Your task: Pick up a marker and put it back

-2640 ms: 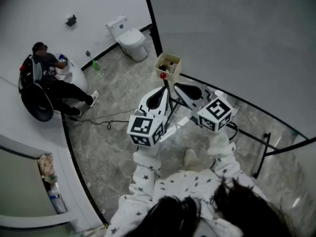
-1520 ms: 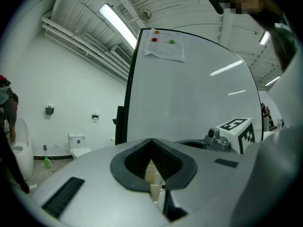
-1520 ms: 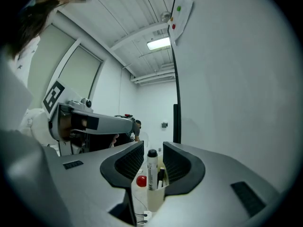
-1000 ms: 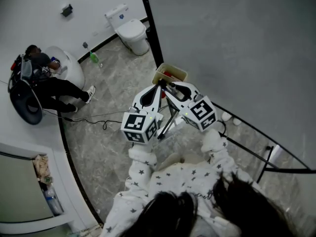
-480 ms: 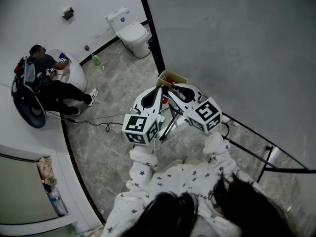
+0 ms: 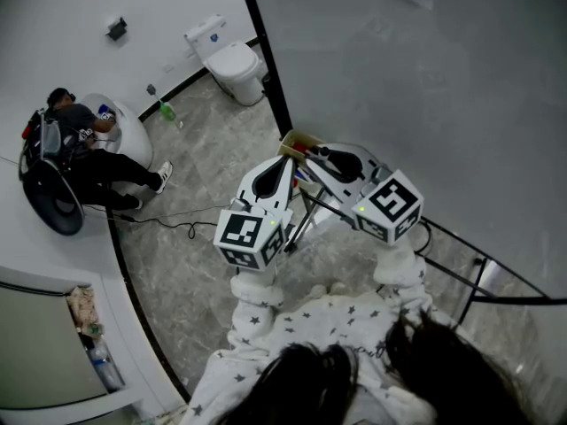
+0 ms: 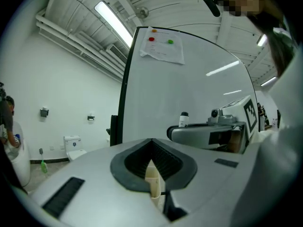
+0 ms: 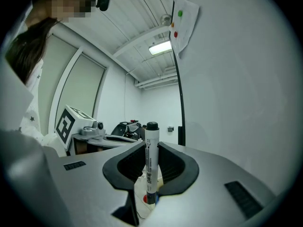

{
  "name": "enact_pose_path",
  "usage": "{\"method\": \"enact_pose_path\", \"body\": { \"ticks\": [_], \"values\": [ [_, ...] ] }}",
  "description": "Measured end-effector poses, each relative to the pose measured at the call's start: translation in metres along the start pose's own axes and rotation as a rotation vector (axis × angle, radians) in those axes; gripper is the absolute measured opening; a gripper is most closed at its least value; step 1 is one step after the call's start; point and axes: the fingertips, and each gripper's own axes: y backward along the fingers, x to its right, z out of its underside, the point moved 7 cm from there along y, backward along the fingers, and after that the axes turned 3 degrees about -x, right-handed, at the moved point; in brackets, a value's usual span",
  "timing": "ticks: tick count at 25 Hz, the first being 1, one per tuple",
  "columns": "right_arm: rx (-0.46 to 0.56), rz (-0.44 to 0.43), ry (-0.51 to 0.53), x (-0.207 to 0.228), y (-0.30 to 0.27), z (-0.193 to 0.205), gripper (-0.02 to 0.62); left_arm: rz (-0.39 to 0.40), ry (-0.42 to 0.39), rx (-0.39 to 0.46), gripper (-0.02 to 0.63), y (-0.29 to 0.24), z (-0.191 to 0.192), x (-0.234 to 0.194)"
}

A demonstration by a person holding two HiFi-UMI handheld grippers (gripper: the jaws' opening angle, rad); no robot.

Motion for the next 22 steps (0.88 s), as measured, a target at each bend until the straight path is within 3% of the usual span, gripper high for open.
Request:
{"method": "enact_pose_path", "body": {
  "ticks": [12, 22],
  "values": [
    [0.029, -0.024, -0.015, -0.012, -0.001, -0.018, 0.074, 0.023, -0.001, 0.055, 0.002, 0.015, -0.030, 0.005],
    [0.039, -0.038, -0.004, -0.012, -0.011, -0.017, 0.074, 0.030, -0.023, 0.046, 0.002, 0.014, -0.028, 0.000]
  ]
}}
